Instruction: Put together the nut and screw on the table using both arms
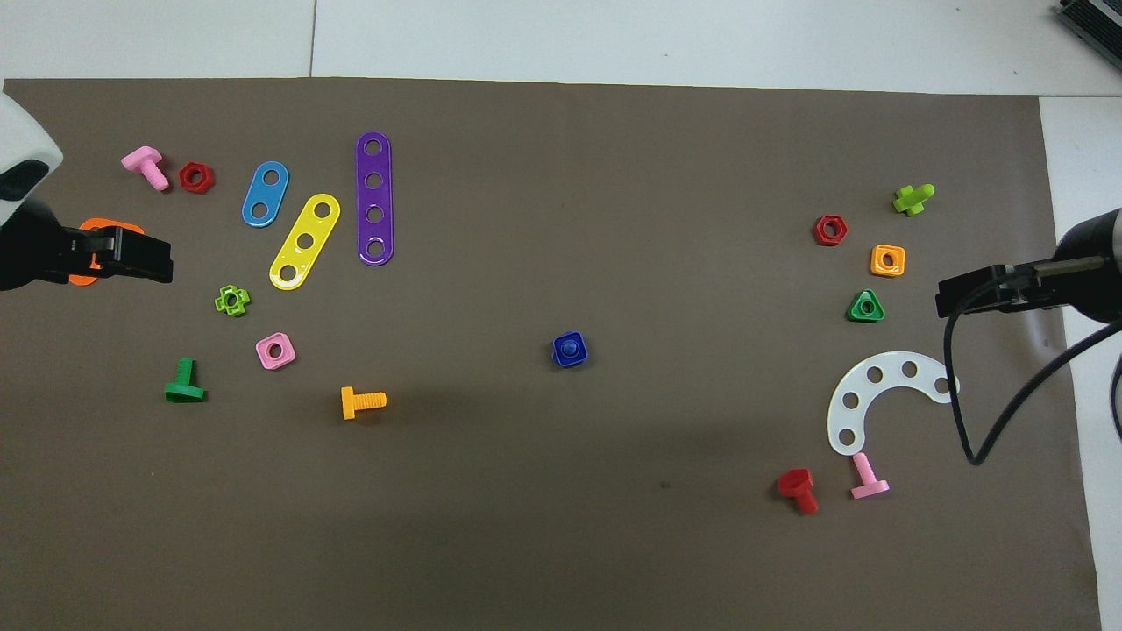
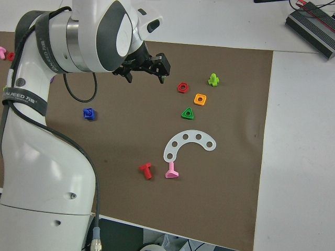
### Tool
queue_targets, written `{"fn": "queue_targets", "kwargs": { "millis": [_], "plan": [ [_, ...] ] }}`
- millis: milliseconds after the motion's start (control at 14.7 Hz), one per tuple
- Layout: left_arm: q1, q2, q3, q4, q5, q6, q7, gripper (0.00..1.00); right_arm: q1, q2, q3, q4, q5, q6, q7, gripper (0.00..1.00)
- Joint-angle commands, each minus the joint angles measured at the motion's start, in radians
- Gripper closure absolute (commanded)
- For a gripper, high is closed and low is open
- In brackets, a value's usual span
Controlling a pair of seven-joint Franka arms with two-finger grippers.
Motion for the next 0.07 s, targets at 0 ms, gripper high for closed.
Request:
{"fn": "queue_targets", "kwargs": {
  "millis": [0],
  "plan": [
    [0.016, -0.012, -0.009, -0.013, 0.007, 0.018, 0.01, 0.0, -0.006, -0.009, -0.002, -0.009, 0.023, -0.011, -0.003, 0.0]
  ]
}}
